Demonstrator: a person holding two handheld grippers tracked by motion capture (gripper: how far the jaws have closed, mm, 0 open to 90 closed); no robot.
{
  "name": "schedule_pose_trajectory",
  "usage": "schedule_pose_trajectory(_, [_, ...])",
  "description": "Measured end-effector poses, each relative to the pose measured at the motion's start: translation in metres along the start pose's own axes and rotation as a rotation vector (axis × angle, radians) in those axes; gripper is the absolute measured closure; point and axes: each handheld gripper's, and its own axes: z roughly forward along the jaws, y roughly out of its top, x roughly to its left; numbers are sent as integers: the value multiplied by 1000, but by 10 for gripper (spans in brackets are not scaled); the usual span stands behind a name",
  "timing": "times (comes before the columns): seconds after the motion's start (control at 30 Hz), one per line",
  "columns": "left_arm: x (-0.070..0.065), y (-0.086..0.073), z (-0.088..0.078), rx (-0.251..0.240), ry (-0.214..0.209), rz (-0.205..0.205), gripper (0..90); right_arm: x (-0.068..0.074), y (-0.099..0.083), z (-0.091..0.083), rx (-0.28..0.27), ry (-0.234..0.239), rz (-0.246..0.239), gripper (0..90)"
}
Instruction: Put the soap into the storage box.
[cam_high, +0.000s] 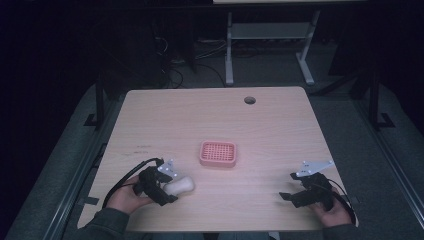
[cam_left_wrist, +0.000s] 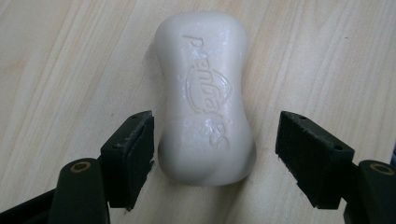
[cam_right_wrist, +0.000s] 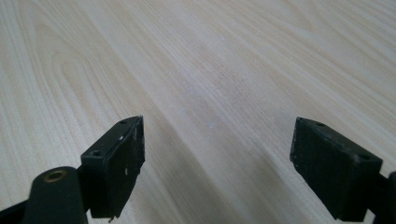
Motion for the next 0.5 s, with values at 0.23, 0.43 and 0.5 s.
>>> schedule_pose_trajectory(0.23, [3, 9, 6, 22, -16, -5, 297, 0, 0, 1, -1, 1, -4, 176])
schedule_pose_trajectory(0.43, [6, 15, 9, 36, -21, -2, 339, 0, 0, 0, 0, 1, -1, 176])
schedule_pose_trajectory(0.5, [6, 16, 11, 42, -16, -7, 346, 0, 0, 0, 0, 3, 0, 176])
